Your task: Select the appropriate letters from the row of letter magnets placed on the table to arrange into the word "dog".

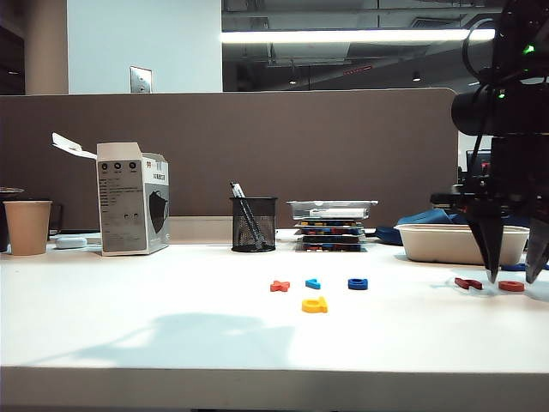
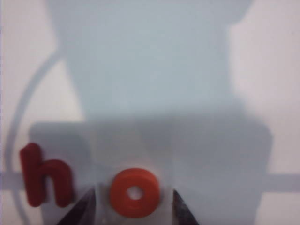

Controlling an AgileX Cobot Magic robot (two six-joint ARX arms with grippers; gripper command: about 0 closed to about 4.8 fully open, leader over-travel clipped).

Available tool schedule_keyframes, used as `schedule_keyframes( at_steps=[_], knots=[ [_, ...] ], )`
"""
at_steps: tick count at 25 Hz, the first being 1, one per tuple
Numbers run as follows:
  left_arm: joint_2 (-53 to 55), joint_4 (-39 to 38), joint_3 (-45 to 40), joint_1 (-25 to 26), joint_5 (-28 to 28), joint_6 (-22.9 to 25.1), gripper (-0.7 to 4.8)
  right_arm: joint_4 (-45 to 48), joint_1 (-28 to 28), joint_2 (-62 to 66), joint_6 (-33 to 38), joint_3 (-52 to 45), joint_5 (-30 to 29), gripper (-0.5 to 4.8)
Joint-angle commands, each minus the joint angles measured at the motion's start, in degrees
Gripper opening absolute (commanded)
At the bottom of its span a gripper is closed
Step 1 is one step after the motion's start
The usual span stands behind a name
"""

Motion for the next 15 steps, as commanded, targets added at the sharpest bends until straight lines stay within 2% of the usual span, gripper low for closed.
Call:
schedule_keyframes(
  at_steps=[1,15],
  knots=[
    [-0.2,0.5,0.3,0.0,-0.3,0.2,-0.02,-0.5,-0.3,0.3,-0.4,0.1,-0.4,2.03],
    [-0.2,0.5,0.3,0.0,-0.3,0.2,-0.02,0.0,-0.7,0.4,-0.4,0.1,-1.9,2.02]
  ],
)
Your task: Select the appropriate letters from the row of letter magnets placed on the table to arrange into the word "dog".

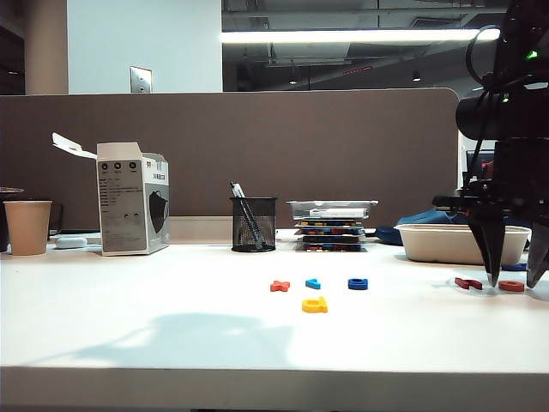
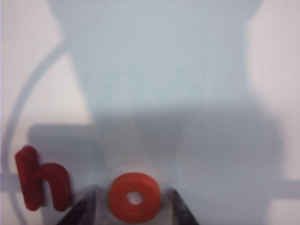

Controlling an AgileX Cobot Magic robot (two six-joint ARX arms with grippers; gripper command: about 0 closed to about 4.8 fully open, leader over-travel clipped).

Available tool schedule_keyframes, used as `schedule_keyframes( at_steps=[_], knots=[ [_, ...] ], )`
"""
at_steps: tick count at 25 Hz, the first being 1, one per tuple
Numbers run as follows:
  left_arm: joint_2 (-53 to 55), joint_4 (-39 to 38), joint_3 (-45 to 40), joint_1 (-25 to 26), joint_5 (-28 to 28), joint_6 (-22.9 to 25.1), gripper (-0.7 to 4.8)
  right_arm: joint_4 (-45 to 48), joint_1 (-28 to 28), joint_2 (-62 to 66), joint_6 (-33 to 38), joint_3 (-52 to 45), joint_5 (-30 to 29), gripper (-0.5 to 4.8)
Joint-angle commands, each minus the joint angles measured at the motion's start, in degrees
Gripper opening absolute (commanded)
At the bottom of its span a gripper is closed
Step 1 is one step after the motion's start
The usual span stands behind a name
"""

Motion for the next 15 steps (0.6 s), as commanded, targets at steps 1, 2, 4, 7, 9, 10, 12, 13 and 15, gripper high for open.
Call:
schedule_keyframes(
  at_steps=[1,2,4,7,9,10,12,13,15],
  knots=[
    [-0.1,0.5,0.3,0.0,-0.3,0.2,-0.03,-0.3,0.0,-0.2,-0.2,0.2,-0.3,2.02],
    [-0.1,0.5,0.3,0.0,-0.3,0.2,-0.03,-0.5,0.0,-0.2,-0.2,0.2,-0.3,2.02],
    [-0.1,0.5,0.3,0.0,-0.3,0.2,-0.02,-0.4,0.0,0.2,-0.2,0.2,-0.3,2.01],
    [-0.1,0.5,0.3,0.0,-0.3,0.2,-0.02,-0.5,0.0,0.8,-0.2,0.1,-0.3,2.01],
    [-0.1,0.5,0.3,0.0,-0.3,0.2,-0.03,-0.6,0.0,1.2,-0.2,0.1,-0.3,1.98],
    [-0.1,0.5,0.3,0.0,-0.3,0.2,-0.03,-0.6,0.0,1.2,-0.2,0.1,-0.3,1.98],
    [-0.1,0.5,0.3,0.0,-0.3,0.2,-0.02,-0.5,0.0,1.2,-0.2,0.1,-0.3,1.98],
    [-0.1,0.5,0.3,0.0,-0.3,0.2,-0.03,-0.5,0.0,1.2,-0.2,0.1,-0.3,1.98],
    [-0.1,0.5,0.3,0.0,-0.3,0.2,-0.02,-0.7,0.0,1.2,-0.2,0.1,-0.3,1.95]
  ],
)
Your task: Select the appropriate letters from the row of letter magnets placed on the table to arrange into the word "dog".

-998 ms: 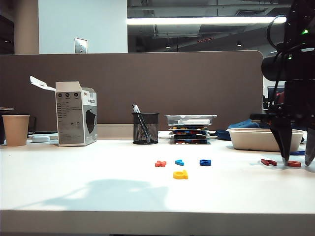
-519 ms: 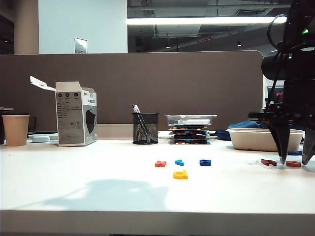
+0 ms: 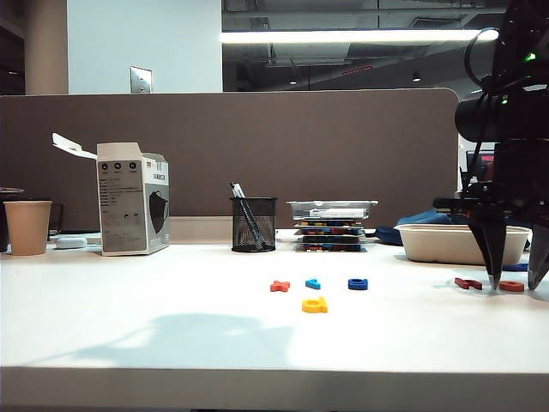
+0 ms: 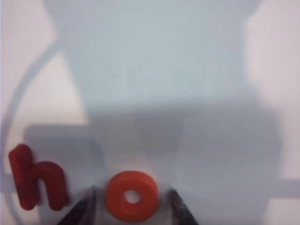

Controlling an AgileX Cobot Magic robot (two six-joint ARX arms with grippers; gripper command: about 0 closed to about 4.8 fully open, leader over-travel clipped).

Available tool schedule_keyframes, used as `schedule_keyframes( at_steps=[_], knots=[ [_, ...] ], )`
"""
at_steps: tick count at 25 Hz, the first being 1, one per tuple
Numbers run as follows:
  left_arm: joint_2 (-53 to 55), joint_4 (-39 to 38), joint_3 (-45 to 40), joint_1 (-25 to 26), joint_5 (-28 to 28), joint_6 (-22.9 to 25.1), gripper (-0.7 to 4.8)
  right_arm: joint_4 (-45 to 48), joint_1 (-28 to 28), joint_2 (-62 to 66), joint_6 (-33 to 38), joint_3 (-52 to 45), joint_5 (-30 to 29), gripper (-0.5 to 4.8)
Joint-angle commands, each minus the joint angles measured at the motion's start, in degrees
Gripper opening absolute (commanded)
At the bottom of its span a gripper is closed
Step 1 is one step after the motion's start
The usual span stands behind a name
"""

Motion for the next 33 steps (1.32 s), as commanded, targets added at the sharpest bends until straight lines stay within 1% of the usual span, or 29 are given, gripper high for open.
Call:
schedule_keyframes(
  at_steps=[1,3,16,24,29,31,33],
  knots=[
    [-0.1,0.5,0.3,0.0,-0.3,0.2,-0.03,-0.1,0.0,0.6,-0.2,-0.3,-0.3,1.74],
    [-0.1,0.5,0.3,0.0,-0.3,0.2,-0.02,0.1,0.0,0.6,-0.2,-0.3,-0.4,1.36],
    [-0.1,0.5,0.3,0.0,-0.3,0.2,-0.03,0.0,0.0,0.6,-0.2,-0.3,-0.4,1.35],
    [-0.1,0.5,0.3,0.0,-0.3,0.2,-0.03,-5.1,0.2,0.5,-1.7,-0.3,-0.5,1.35],
    [-0.1,0.5,0.3,0.0,-0.3,0.2,-0.02,-5.9,0.3,0.4,-1.7,-0.3,-2.9,1.35],
    [-0.1,0.5,0.3,0.0,-0.3,0.2,-0.03,-6.1,1.3,0.3,-1.7,-0.3,-3.7,1.35],
    [-0.1,0.5,0.3,0.0,-0.3,0.2,-0.02,-6.1,3.8,0.3,-1.7,-0.3,-3.8,1.35]
  ],
)
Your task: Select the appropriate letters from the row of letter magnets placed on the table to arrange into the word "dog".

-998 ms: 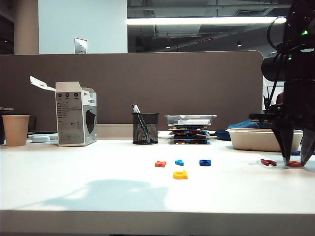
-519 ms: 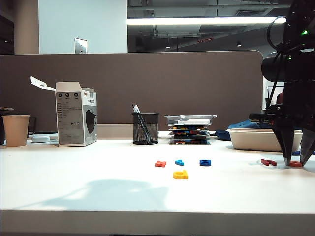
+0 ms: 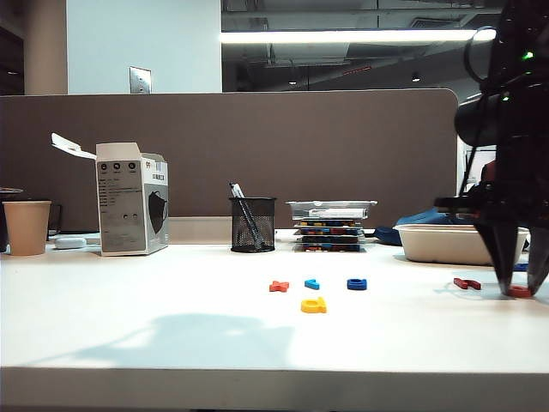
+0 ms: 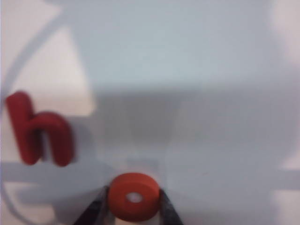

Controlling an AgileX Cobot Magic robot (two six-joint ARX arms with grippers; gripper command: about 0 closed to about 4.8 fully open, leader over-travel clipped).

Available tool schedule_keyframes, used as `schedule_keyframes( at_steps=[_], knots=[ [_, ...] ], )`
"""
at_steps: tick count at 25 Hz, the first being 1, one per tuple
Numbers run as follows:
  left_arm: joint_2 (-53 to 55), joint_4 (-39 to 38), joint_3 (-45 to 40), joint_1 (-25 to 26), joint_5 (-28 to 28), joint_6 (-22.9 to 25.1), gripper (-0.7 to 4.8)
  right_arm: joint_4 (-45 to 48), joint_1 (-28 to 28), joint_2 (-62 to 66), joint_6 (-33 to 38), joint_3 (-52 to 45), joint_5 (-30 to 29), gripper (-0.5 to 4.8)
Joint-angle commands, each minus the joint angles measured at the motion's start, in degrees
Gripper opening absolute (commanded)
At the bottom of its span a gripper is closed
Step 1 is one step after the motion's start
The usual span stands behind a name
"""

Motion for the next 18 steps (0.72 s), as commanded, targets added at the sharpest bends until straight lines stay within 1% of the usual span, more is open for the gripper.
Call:
schedule_keyframes(
  at_steps=[1,8,11,18],
  knots=[
    [-0.1,0.5,0.3,0.0,-0.3,0.2,-0.02,-0.7,3.8,0.4,0.3,-0.4,-1.4,1.35],
    [-0.1,0.5,0.3,0.0,-0.3,0.2,-0.02,-0.5,8.5,0.4,3.5,-0.4,-2.0,1.35],
    [-0.1,0.5,0.3,0.0,-0.3,0.2,-0.02,-0.3,12.1,0.4,6.0,-0.4,-2.4,1.35],
    [-0.1,0.5,0.3,0.0,-0.3,0.2,-0.02,0.5,17.8,0.4,9.9,-0.4,-2.6,1.36]
  ],
)
